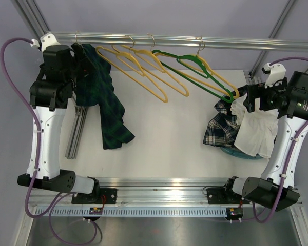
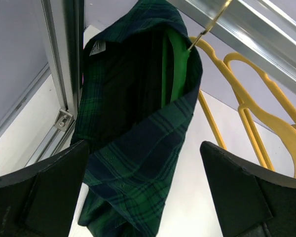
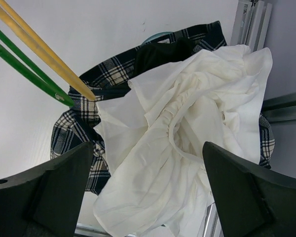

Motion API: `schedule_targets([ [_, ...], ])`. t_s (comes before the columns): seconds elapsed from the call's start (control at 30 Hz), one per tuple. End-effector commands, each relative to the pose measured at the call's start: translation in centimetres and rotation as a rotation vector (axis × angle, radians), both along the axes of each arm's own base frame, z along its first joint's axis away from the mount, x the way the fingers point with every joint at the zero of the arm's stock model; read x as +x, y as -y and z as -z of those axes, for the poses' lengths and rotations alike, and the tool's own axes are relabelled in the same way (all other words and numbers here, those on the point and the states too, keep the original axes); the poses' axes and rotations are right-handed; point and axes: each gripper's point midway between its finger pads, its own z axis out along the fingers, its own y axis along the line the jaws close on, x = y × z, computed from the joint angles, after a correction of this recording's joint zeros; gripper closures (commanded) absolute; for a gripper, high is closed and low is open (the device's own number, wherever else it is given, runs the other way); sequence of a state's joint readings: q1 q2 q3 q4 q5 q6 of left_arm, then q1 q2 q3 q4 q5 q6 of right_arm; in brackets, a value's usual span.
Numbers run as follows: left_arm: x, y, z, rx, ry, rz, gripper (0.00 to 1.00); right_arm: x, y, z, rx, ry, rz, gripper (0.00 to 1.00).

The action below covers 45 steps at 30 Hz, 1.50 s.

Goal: Remove the skirt from the hanger
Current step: Grab a hanger with the skirt on it with the left arm

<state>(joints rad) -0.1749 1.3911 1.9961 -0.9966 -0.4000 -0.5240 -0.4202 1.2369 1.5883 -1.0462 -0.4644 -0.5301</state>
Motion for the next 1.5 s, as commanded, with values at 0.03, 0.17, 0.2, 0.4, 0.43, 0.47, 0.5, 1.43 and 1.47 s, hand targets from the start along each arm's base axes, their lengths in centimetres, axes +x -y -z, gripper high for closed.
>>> schedule_targets([
  [0.03,1.8,0.9,-0.5,-0.041,0.020,0.079,0.03,-0.2,-1.0,-2.3,0.036,0.055,-0.014,0.00],
  [0.17,3.2,1.2,0.3,-0.030,0.020,0.119,0.05,-0.3,-1.6,-3.1,0.063,0.067,-0.033,0.02],
  [0.2,3.7,1.7,-0.1,-0.024,0.047,0.163,0.05,-0.3,-1.8,-3.2,0.070,0.069,-0.042,0.02],
  [0.4,5.2,1.1,4.4,-0.010,-0.017,0.169,0.12,-0.5,-2.5,-3.2,0.099,0.067,-0.066,0.03],
  [0.43,5.3,1.0,5.2,-0.004,-0.036,0.165,0.12,-0.5,-2.5,-3.3,0.100,0.069,-0.068,0.03],
  [0.47,5.3,0.9,6.8,-0.002,-0.071,0.164,0.13,-0.5,-2.6,-3.5,0.099,0.071,-0.071,0.03],
  [0.5,5.6,0.9,7.1,0.008,-0.067,0.170,0.15,-0.5,-2.7,-3.5,0.102,0.072,-0.077,0.03],
  [1.43,1.9,2.0,-6.9,0.004,0.336,0.255,1.00,-1.3,-5.1,-7.8,0.189,0.148,-0.127,0.02],
  [1.47,1.8,1.8,-7.2,-0.020,0.342,0.230,1.00,-1.3,-5.1,-7.8,0.191,0.149,-0.126,0.01],
])
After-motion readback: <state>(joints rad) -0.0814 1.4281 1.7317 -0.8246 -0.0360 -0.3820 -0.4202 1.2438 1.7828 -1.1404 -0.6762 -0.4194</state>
